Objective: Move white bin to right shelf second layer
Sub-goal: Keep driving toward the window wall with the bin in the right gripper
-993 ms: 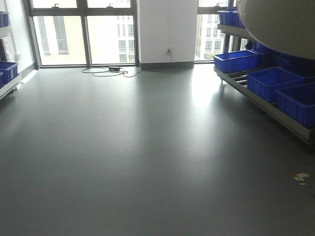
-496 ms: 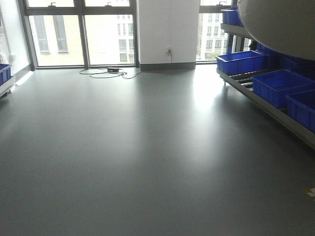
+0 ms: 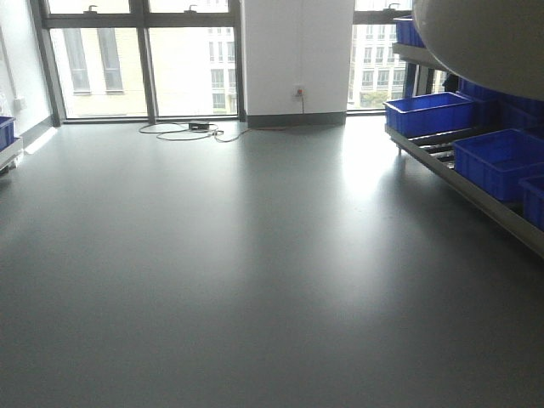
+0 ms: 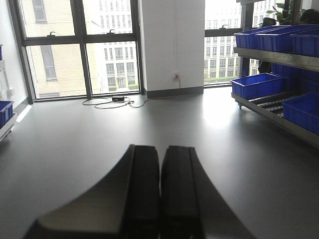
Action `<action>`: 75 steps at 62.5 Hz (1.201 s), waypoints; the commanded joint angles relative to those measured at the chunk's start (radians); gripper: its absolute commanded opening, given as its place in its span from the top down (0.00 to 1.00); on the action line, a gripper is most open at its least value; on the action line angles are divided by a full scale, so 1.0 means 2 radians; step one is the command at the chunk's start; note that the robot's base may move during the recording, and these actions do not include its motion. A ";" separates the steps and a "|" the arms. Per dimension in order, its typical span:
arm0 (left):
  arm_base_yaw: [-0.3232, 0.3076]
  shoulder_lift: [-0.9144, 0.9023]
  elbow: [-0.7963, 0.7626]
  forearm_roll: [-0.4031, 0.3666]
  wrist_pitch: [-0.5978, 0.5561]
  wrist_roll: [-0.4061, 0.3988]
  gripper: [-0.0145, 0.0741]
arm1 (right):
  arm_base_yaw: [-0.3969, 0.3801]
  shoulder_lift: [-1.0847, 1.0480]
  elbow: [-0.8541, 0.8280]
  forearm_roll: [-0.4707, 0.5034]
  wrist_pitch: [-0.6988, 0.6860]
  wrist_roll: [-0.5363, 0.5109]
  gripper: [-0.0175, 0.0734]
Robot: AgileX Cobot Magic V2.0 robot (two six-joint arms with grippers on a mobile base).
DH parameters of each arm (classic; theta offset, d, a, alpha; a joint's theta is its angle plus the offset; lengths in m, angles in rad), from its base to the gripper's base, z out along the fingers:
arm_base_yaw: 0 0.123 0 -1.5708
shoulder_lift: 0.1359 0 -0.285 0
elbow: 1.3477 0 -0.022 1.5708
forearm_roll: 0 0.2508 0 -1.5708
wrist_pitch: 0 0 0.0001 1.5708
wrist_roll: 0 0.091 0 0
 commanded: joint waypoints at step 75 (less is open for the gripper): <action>-0.002 -0.007 0.017 -0.003 -0.044 -0.004 0.74 | -0.004 0.001 -0.015 0.001 -0.053 -0.001 0.75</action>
